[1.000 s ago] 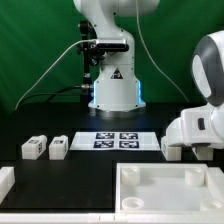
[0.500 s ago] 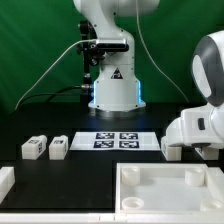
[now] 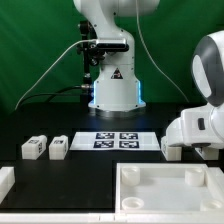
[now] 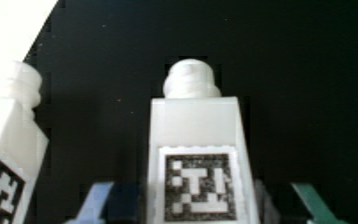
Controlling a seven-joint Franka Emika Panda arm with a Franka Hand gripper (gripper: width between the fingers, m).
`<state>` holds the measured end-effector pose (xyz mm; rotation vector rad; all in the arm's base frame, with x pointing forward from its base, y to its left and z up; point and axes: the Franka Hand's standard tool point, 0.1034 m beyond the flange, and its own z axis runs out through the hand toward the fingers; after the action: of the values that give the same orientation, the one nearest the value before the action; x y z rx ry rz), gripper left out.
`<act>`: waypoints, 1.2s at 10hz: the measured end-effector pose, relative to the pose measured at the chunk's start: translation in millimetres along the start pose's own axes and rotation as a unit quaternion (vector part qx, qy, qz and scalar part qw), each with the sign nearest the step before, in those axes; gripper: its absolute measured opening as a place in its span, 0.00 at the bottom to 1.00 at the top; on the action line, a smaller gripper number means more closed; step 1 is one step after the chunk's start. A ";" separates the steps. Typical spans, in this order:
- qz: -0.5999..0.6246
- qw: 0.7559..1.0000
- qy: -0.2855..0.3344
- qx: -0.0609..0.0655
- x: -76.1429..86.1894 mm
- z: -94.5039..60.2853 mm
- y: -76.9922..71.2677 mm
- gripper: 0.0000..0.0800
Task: Assemble one leg
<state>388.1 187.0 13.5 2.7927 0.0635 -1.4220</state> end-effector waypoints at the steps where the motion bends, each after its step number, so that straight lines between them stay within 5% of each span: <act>1: -0.015 1.000 -0.002 -0.002 -1.2 -4.8 4.0 0.36; 4: -0.053 0.998 0.030 0.009 -16.3 -76.5 29.3 0.36; 5: -0.058 0.996 0.061 0.018 -9.0 -98.4 35.2 0.36; 7: -0.052 0.980 0.192 0.025 -23.5 -146.7 48.3 0.36; 10: -0.046 0.947 0.317 0.028 -23.8 -153.3 53.1 0.36; 12: -0.062 0.898 0.435 0.023 -8.0 -173.9 62.3 0.36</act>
Offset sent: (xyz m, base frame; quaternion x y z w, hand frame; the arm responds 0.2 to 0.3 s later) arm 0.0689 -0.0352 0.0680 -0.0016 -0.0135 -0.0614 0.9980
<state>526.4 128.8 121.5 3.2436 0.2107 -0.0683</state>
